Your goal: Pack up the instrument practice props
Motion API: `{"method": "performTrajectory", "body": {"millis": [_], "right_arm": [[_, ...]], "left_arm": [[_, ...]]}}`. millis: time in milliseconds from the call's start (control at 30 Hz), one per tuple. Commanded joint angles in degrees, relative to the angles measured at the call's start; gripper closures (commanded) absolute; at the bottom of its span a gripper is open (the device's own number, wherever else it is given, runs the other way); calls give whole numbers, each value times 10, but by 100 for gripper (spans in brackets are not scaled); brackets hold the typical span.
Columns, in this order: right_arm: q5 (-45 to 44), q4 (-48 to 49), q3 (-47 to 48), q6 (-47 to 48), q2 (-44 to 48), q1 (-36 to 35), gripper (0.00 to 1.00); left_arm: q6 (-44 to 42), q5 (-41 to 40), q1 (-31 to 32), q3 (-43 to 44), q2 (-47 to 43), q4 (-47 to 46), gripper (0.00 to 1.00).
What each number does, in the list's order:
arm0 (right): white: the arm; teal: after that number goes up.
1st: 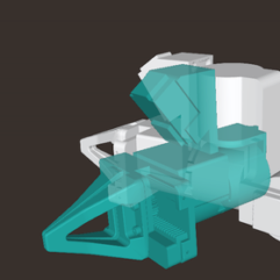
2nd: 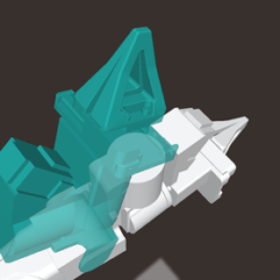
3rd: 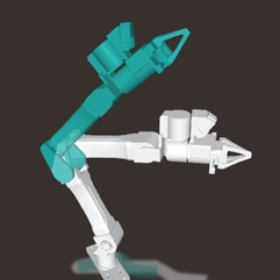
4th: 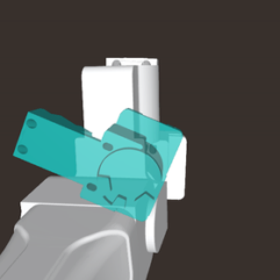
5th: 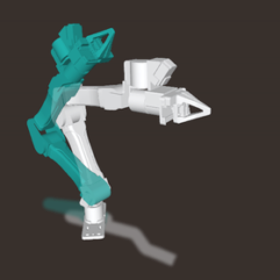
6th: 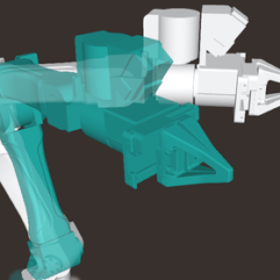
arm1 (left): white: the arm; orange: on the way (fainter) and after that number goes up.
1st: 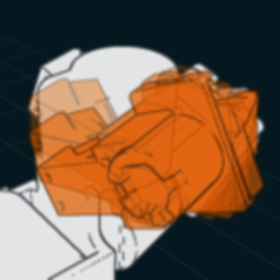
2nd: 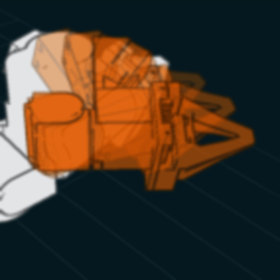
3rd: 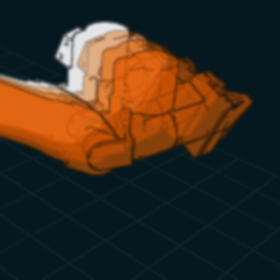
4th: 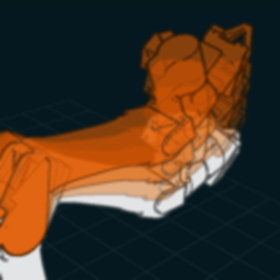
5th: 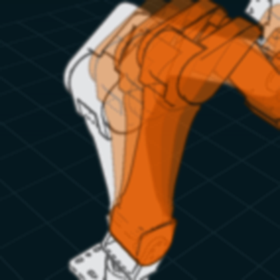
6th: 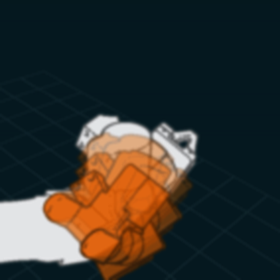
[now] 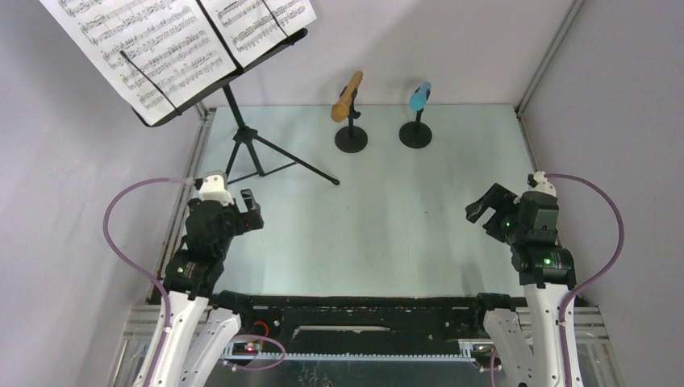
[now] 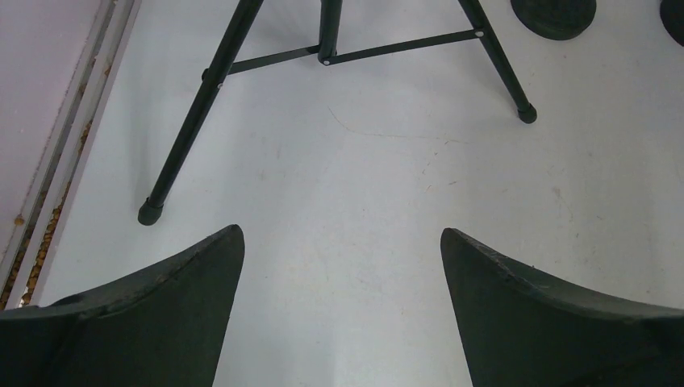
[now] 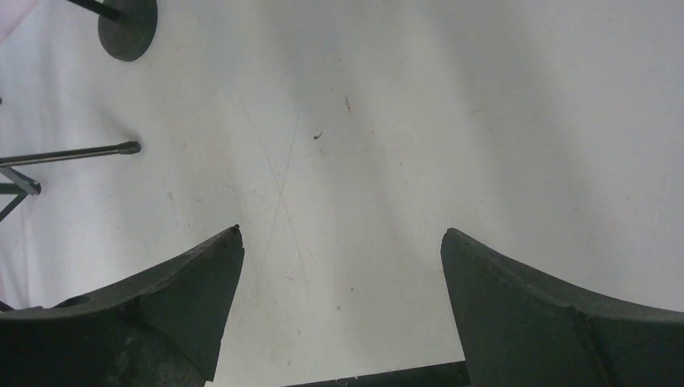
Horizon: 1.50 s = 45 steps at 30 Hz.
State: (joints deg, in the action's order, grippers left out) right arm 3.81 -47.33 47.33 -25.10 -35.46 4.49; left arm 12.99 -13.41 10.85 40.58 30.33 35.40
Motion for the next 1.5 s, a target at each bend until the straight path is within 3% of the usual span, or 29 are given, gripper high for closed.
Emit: {"method": "performTrajectory", "body": {"millis": [0,200,367,467,667,800,933,1100,1267,1467], "right_arm": [[-24,8,24,-18,-5,5,0],[-16,-3,44,-40,-4,7,0],[10,20,49,-53,-20,10,0],[76,41,59,-58,-50,18,0],[209,89,76,-53,-107,37,0],[222,160,87,-78,-132,39,0],[213,170,143,-85,-188,30,0],[128,166,214,-63,-244,-37,0],[53,175,290,-38,-308,-171,0],[15,317,301,16,-375,-332,0]], "left_arm": [[0,-13,-3,31,-13,-13,0],[3,-17,-3,48,-10,4,0],[56,-105,-3,64,5,33,0],[86,-133,-3,66,6,49,0],[78,-87,-2,73,-17,44,0],[70,-107,-3,76,-19,57,0],[64,-85,-2,81,-9,78,0],[46,-37,-3,79,-16,71,0],[66,-52,-3,87,-19,86,0],[89,-103,-3,95,-40,113,0]]}}
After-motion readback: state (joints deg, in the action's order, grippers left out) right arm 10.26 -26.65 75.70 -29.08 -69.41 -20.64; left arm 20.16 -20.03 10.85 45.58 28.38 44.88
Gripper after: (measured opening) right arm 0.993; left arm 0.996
